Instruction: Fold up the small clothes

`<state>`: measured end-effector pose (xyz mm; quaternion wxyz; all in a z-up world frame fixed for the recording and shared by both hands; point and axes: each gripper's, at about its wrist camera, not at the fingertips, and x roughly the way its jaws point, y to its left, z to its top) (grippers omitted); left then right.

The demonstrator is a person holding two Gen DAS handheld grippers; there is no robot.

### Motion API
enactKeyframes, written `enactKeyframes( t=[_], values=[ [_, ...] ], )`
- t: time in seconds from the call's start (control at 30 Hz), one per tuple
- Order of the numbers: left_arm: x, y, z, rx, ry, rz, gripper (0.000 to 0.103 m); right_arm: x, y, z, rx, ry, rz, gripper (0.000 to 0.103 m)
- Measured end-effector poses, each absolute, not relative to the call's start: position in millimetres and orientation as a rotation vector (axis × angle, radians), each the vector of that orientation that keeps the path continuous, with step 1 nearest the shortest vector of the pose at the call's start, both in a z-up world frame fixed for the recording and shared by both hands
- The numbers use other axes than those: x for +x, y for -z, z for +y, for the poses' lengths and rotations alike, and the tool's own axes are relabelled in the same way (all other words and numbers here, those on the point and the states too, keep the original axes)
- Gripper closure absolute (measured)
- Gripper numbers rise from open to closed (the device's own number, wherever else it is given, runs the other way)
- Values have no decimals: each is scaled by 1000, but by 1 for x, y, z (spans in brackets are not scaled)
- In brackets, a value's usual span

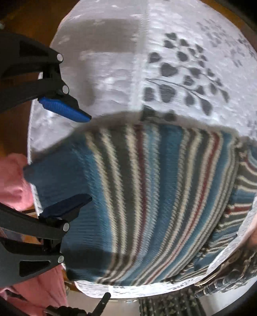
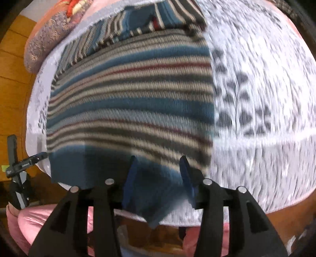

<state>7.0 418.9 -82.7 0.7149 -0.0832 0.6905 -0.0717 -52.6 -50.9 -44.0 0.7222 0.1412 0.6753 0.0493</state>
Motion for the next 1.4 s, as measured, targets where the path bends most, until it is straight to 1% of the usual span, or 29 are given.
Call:
enactKeyframes(
  t=[0.17,0.23,0.37,0.5,0.57,0.63,0.67,0.73,0.77,0.8,0.83,0.87,0.93,1.03,1.2,1.3,1.4],
  values=[
    [-21,95,422,-251,237,1546,28,-85,60,-57,359,-43,1527,58],
    [-28,100,419,-293,289,1549,28,-96,67,-59,384,-40,1549,57],
    [-33,113,410,-248,299,1551,28,-108,81,-57,416,-39,1601,57],
    [-35,112,403,-235,328,1545,28,-110,95,-55,462,-58,1636,57],
    [-35,110,403,-283,358,1542,31,-109,100,-51,455,-59,1647,56],
    [-34,109,400,-328,391,1541,40,-107,103,-45,442,-77,1655,60],
    [-33,110,398,-351,407,1544,43,-107,104,-42,434,-87,1658,62],
    [-32,114,397,-393,406,1558,54,-107,106,-36,422,-111,1666,74],
    [-31,116,397,-396,398,1561,60,-107,106,-35,423,-118,1666,77],
    [-30,119,397,-398,386,1563,70,-108,106,-34,435,-132,1664,82],
    [-28,121,398,-409,371,1564,76,-107,105,-32,446,-141,1663,89],
    [-28,122,399,-425,363,1564,79,-107,105,-30,458,-148,1661,91],
    [-30,121,409,-467,351,1554,91,-106,101,-33,497,-166,1652,94],
    [-30,112,413,-488,360,1519,93,-103,88,-42,572,-204,1612,95],
    [-20,81,414,-503,406,1429,93,-87,55,-63,688,-276,1496,95],
    [-8,65,411,-483,419,1387,93,-69,32,-74,698,-291,1434,95],
    [9,52,408,-494,421,1346,93,-50,25,-81,710,-293,1415,95]
  ],
)
